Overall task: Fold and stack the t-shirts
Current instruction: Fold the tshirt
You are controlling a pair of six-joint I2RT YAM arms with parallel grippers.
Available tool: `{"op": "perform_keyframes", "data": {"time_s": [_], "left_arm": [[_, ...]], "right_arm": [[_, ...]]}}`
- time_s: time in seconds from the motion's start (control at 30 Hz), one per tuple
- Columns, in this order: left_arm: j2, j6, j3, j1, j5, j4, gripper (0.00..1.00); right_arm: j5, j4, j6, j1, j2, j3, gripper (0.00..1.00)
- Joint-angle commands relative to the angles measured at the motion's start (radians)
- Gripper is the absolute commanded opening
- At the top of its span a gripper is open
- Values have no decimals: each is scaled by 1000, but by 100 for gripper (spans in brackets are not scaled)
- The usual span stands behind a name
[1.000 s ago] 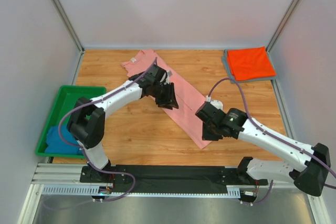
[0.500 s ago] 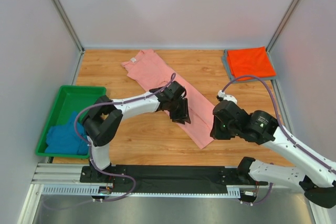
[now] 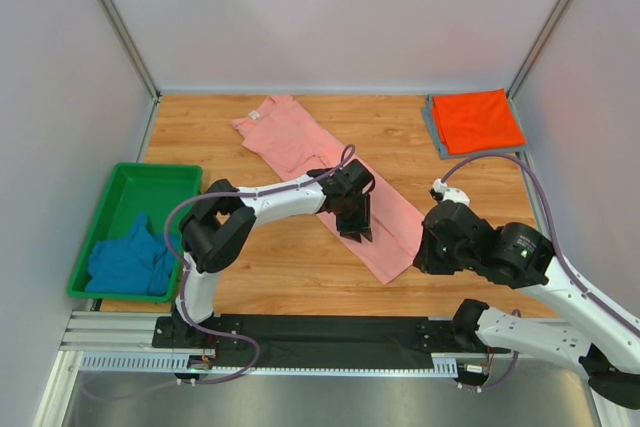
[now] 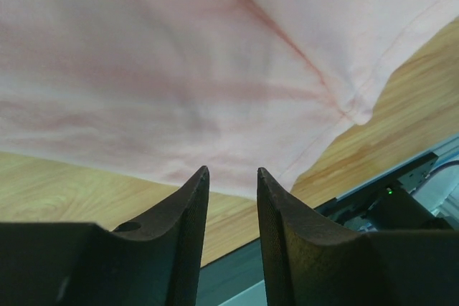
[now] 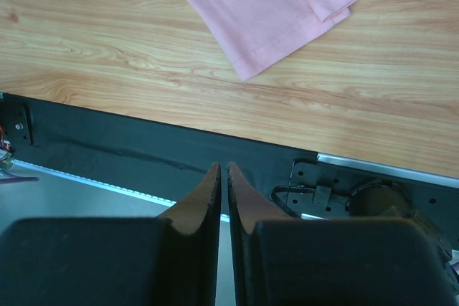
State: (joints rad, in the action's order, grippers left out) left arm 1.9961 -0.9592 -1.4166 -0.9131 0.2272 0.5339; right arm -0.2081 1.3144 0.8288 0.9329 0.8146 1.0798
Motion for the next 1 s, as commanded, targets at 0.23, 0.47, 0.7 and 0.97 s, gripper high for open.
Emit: {"op": "perform_keyframes", "data": {"time_s": [0.23, 0.47, 0.7, 0.97], "left_arm": [[18, -82, -55, -32, 58, -100, 39], [40, -115, -1, -72, 52, -3, 32], [-94, -145, 154, -112, -29, 175, 32], [-402, -237, 424, -127, -81, 215, 34]], "right_arm": [[-54, 31, -2, 1, -5, 66, 8], [-79, 31, -43, 1, 9, 101, 8], [-16, 3, -99, -2, 70, 106, 9], [108, -78, -229, -81, 159, 37, 16]]}}
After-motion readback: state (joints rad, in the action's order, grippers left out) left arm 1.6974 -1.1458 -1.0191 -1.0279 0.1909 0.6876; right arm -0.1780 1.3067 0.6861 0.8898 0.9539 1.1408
